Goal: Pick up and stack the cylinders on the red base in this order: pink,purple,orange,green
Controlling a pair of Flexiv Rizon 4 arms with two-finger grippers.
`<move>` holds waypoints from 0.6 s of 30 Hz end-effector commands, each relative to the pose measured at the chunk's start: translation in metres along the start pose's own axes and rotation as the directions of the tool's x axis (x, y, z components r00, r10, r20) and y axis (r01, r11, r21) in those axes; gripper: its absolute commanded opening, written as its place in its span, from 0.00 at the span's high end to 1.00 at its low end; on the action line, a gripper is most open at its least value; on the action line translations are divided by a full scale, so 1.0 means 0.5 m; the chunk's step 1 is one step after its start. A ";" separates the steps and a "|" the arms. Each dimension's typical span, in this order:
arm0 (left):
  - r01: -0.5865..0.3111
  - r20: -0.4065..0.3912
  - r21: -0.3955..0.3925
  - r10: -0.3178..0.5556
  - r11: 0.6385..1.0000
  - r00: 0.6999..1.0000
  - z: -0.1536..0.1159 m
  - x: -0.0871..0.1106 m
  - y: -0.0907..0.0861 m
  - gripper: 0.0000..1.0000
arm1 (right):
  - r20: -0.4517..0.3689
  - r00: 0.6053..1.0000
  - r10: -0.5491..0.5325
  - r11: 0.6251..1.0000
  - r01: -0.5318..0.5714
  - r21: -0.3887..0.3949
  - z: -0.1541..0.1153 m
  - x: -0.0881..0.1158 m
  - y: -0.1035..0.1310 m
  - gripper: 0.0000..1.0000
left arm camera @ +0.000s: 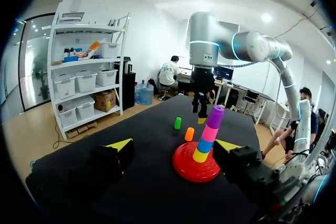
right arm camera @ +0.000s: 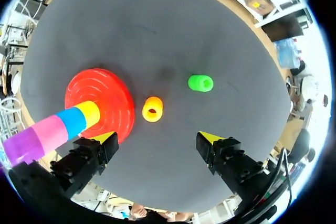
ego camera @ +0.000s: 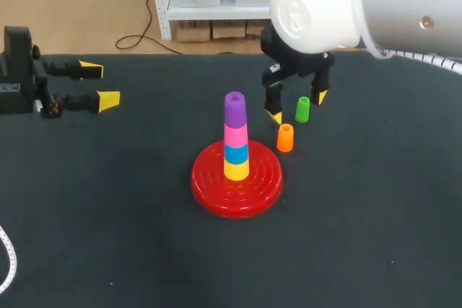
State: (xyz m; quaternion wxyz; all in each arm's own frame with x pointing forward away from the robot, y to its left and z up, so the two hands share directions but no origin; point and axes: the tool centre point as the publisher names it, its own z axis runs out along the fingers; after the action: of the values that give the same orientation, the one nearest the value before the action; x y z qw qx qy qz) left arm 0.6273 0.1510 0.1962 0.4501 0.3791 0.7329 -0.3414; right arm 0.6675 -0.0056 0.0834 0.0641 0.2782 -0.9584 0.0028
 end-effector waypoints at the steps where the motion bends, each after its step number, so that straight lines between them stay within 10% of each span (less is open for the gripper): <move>1: -0.003 0.008 -0.003 0.003 1.000 1.000 0.002 0.004 0.001 0.00 | 0.055 0.998 -0.017 1.000 0.017 0.007 0.018 0.011 0.006 0.00; 18: -0.003 0.008 -0.003 0.003 1.000 1.000 0.002 0.004 0.001 0.00 | 0.092 0.995 -0.049 0.999 0.050 -0.008 0.016 0.001 0.007 0.00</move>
State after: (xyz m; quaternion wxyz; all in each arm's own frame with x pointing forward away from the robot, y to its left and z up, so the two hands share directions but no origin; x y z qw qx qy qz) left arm 0.6273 0.1510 0.1962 0.4501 0.3791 0.7329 -0.3414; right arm 0.6659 -0.0020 0.0759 0.0246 0.3017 -0.9529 -0.0160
